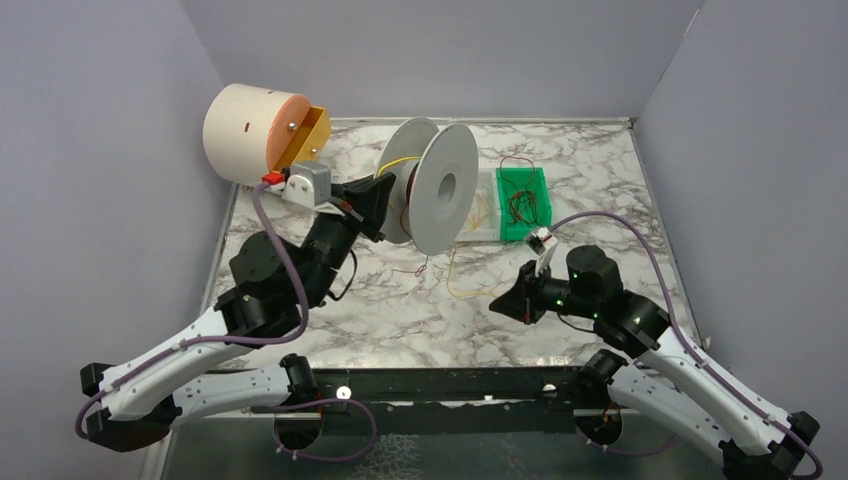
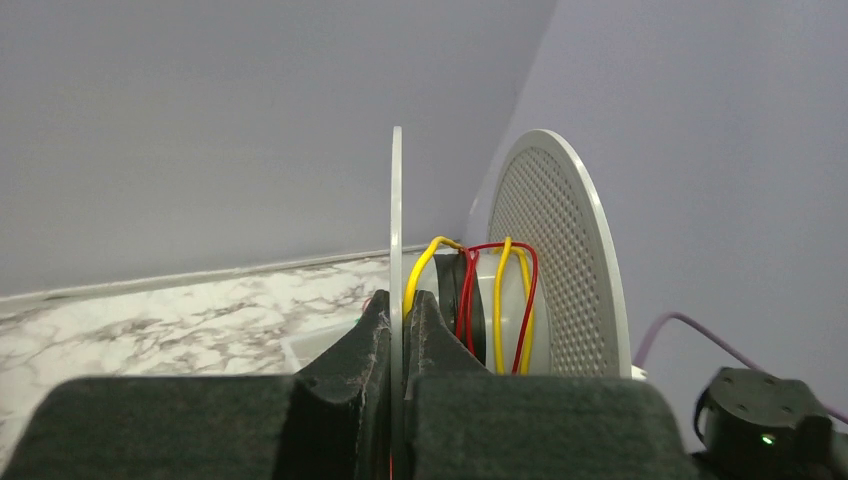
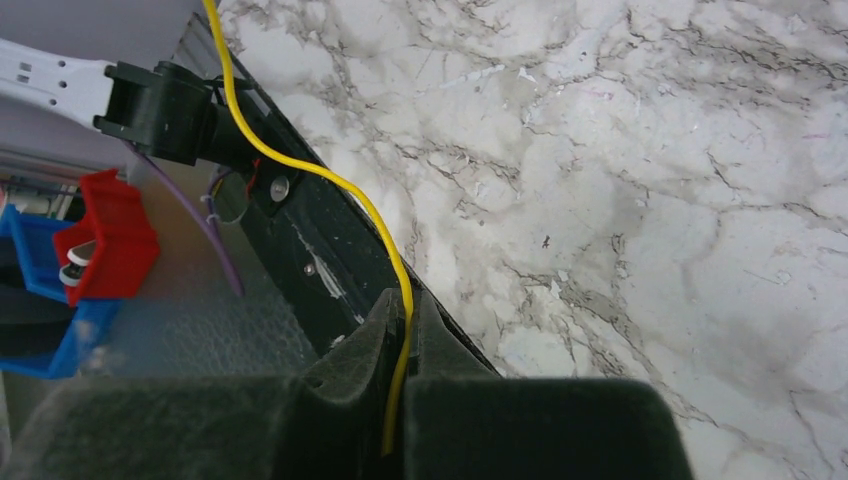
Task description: Wrap the cables
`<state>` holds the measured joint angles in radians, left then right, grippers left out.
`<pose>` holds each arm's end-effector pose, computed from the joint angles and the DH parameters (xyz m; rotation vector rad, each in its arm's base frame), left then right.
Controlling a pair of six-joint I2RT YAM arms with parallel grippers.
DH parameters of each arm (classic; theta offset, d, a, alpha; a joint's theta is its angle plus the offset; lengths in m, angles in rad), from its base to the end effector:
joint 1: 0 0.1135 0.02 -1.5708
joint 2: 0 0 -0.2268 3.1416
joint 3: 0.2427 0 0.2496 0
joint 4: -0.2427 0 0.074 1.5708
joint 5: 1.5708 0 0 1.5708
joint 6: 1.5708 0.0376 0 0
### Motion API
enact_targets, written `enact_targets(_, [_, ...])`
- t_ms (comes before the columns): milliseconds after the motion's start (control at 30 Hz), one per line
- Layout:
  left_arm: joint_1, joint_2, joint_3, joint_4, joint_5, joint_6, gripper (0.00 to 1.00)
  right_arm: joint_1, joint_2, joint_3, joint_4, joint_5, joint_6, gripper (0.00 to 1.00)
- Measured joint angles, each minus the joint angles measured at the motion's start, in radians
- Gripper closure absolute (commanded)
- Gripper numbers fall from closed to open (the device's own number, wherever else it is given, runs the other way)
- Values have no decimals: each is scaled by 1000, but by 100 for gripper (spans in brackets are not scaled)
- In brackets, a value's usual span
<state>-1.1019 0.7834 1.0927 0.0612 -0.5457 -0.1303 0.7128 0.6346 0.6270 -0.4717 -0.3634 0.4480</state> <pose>0.0946 -0.1435 0.4429 0.1258 1.2845 -0.7359 0.1251 0.1258 0.2558 -0.5303 2.1344 1.0637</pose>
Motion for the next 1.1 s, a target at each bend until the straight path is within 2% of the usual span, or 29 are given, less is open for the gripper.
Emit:
enact_targets(333, [0,154,-9,87,-223,63,100,21,53,0,72,-60,32,99])
enact_targets(567, [0,254,-8,118,-325,148,100,167,113,26,110,-28,51,99])
enact_targets(833, [0,354,-8,130,-414,236,100,319,171,151,140,27,61,99])
enact_targets(1100, [0,379,-52,155,-467,286,100,355,212,313,122,66,48,99])
